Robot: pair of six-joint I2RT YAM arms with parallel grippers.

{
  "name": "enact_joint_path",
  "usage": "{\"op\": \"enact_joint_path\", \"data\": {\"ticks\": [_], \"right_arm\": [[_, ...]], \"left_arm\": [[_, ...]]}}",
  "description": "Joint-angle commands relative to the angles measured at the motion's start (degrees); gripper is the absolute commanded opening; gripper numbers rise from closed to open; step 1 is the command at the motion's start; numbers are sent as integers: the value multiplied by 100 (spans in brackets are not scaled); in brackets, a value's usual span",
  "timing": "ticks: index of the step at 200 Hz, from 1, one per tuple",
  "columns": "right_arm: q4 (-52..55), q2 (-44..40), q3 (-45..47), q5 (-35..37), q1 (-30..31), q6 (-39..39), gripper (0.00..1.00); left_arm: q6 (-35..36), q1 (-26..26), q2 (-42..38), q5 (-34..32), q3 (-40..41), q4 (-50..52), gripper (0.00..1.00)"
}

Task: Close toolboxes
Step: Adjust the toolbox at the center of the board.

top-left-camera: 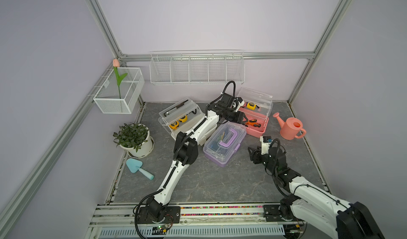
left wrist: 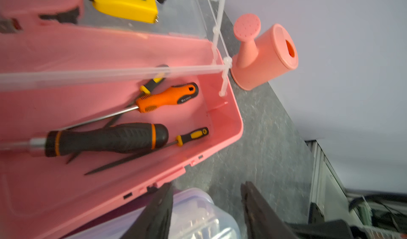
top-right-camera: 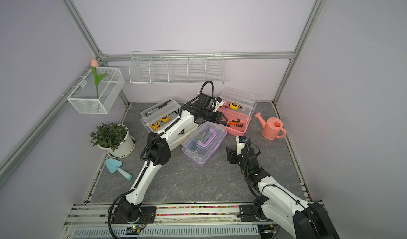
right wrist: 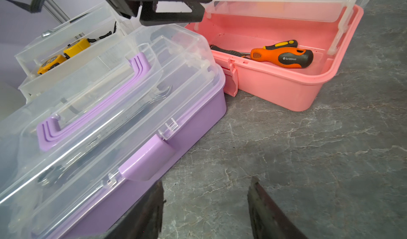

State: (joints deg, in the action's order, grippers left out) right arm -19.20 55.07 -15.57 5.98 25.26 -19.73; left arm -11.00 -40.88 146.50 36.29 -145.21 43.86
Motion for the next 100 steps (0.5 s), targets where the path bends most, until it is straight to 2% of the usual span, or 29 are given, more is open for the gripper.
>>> {"op": "enact_joint_path", "data": {"ticks": [1, 73, 100], "right_arm": [[-544, 64, 179, -108, -29, -25, 62], [-892, 368, 166, -428, -25, 28, 62], [-1025, 454, 173, -266, -17, 21, 63]], "left_arm": [[683, -68, 23, 383, 104, 1400, 52], [1312, -130, -1034, -10, 2186, 1711, 51], [1336, -105, -1421, -242, 2468, 1776, 50]]}}
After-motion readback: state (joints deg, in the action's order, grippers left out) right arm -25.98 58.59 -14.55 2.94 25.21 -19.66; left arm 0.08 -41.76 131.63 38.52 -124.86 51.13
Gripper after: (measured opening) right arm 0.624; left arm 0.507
